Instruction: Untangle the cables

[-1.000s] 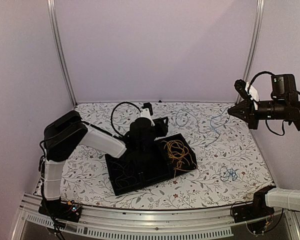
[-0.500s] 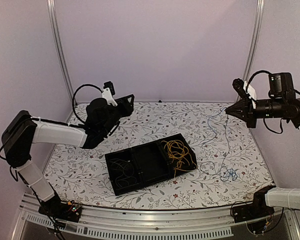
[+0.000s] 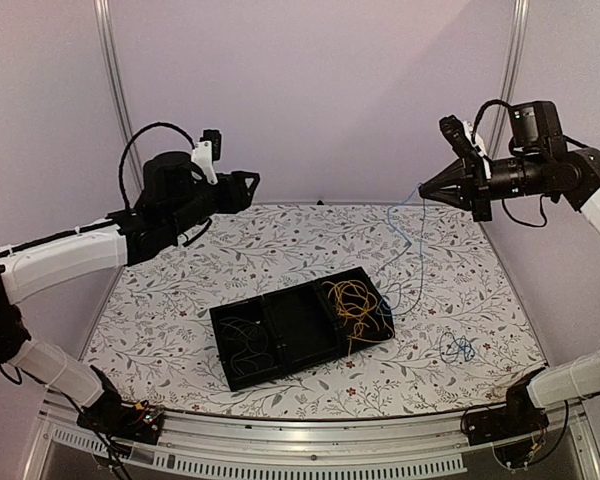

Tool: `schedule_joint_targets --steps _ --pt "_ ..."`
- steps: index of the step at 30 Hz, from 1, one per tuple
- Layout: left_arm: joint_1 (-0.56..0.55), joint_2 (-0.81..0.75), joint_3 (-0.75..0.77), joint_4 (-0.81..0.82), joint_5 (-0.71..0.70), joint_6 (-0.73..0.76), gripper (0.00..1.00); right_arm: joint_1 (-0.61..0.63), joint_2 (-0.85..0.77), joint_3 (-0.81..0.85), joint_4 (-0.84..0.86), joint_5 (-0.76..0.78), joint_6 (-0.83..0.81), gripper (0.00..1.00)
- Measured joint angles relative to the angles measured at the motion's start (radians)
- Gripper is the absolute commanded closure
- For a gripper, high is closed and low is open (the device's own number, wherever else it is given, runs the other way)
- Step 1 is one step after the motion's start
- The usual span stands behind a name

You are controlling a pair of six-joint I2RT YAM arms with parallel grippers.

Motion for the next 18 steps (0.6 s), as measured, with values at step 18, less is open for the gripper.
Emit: schedule_joint_targets --steps 18 --pt "0.289 -0.128 -0.065 -0.201 0.074 0.103 0.37 0.257 0.391 0.311 -0.046 -0.040 0.017 1.00"
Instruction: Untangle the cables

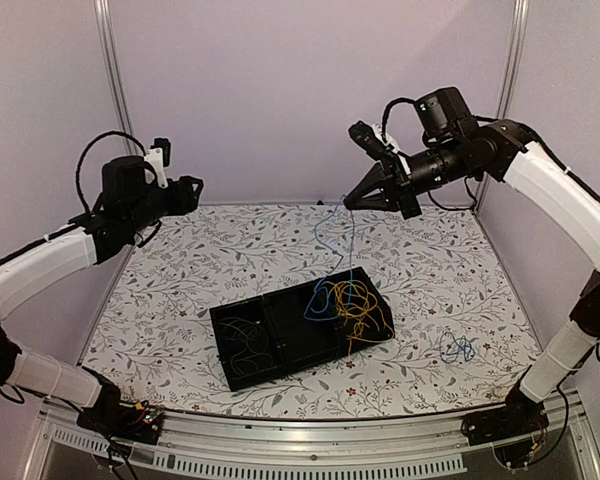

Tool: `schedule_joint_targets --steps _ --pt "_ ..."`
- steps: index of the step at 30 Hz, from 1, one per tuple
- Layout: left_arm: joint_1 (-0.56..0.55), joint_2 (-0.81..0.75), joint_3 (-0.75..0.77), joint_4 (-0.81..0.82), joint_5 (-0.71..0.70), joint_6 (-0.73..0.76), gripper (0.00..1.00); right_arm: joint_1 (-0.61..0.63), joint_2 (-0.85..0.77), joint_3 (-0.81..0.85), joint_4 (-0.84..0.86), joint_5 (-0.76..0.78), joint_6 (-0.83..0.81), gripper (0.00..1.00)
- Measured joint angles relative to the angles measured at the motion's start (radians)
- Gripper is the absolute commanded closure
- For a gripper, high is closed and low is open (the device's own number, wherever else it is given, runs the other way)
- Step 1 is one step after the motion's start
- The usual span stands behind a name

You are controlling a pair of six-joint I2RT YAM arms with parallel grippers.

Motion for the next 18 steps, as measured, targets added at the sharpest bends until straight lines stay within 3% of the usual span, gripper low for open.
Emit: schedule_joint_targets --steps 8,18 --pt "0.080 -0.042 -0.008 0.031 0.095 -0.048 0.38 0.053 0.154 0.053 0.001 0.066 -0.006 1.00" --pt "0.103 -0.054 -0.012 0.032 0.150 -0.069 0.38 0.072 0.280 0.032 0.040 0.111 0.005 1.00"
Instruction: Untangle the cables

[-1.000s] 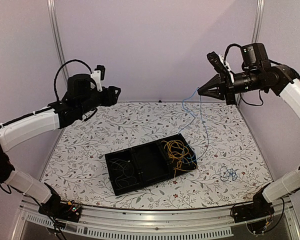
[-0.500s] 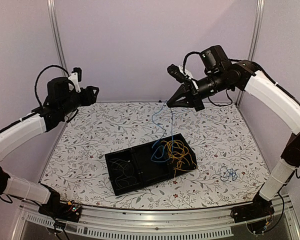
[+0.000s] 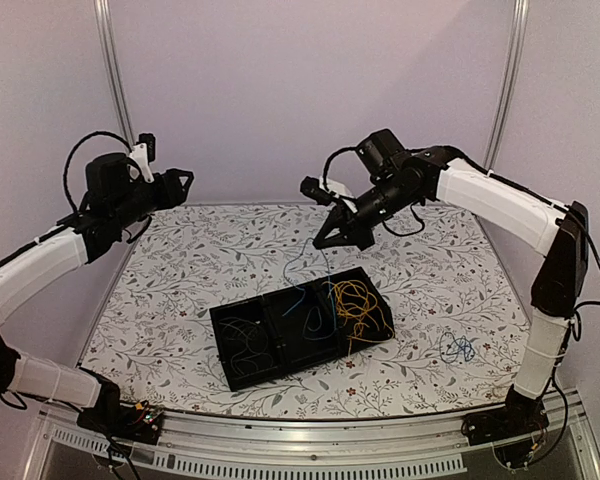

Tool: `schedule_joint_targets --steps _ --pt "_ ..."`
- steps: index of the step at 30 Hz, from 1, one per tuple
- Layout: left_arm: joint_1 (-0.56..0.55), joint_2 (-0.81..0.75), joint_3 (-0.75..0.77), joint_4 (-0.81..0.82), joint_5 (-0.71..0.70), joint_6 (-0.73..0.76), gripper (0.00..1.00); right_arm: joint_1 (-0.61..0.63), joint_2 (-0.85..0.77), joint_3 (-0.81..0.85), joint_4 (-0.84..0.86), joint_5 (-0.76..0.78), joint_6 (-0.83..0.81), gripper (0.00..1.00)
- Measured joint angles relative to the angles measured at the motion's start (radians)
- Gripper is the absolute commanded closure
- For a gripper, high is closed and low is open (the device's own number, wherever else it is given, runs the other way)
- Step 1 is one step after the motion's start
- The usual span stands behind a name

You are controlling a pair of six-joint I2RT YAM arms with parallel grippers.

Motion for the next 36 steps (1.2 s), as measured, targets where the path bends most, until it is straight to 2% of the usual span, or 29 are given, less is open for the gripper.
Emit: schedule_joint_targets --steps 7,17,26,32,34,36 --pt "0.005 -0.014 0.000 0.003 0.015 -0.007 0.38 0.010 0.040 -0.113 0.063 0.076 0.004 1.00" --pt "0.014 -0.014 -0.001 0.004 0.032 -0.014 0.38 0.021 0.087 -0.147 0.108 0.209 0.022 1.00" --pt "0.020 -0.014 -0.005 0.009 0.045 -0.018 0.38 0.133 0.150 -0.147 0.134 0.380 0.017 1.00" --pt "0.022 -0.014 -0.009 0.009 0.053 -0.021 0.38 0.179 0.211 -0.142 0.133 0.436 0.014 1.00" --pt "0.023 -0.014 -0.010 0.009 0.056 -0.023 0.38 0.183 0.236 -0.126 0.124 0.441 0.014 0.97" --pt "0.023 -0.014 -0.010 0.009 0.060 -0.026 0.38 0.183 0.262 -0.093 0.104 0.441 0.014 0.83"
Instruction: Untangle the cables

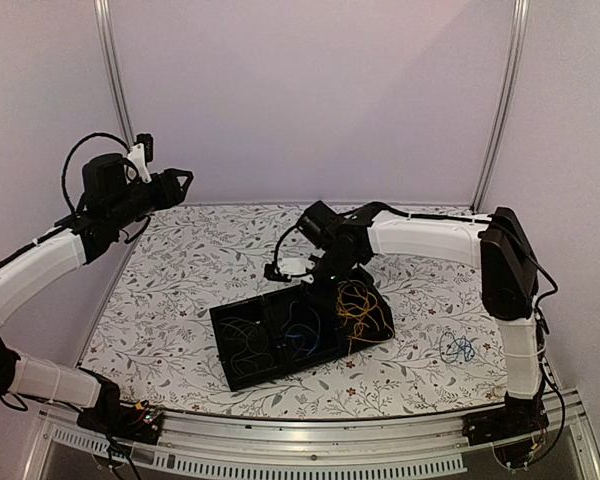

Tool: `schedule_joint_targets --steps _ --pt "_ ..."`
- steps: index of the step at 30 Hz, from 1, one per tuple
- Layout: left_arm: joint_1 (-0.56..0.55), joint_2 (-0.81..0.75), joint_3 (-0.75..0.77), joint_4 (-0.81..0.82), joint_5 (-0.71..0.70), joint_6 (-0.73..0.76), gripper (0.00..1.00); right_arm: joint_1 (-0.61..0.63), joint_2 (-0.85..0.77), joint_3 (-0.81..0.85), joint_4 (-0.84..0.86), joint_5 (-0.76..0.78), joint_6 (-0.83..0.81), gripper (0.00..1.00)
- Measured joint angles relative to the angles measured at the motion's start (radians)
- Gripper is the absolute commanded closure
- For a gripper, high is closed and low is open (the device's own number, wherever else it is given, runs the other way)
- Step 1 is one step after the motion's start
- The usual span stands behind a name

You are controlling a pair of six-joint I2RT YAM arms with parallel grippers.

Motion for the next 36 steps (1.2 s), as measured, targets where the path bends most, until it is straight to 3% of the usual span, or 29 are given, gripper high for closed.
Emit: schedule_joint_targets --steps 2,9,17,28,36 --pt "0.000 0.000 0.000 0.000 0.004 -0.003 0.38 0.000 0.006 0.016 -0.010 0.001 0.002 0.73" --pt "0.002 0.000 -0.001 0.000 0.015 -0.008 0.38 -0.006 -0.081 -0.045 -0.027 0.049 -0.021 0.59" --pt "0.002 0.000 -0.001 0.001 0.035 -0.012 0.38 -0.101 -0.344 -0.219 -0.029 0.068 -0.037 0.63" --pt "0.003 0.000 -0.001 0.014 0.072 -0.030 0.38 -0.498 -0.730 -0.692 -0.037 0.092 -0.073 0.69" --pt "0.003 0.021 -0.001 0.015 0.123 -0.036 0.38 -0.624 -0.861 -0.878 -0.088 0.099 -0.133 0.67"
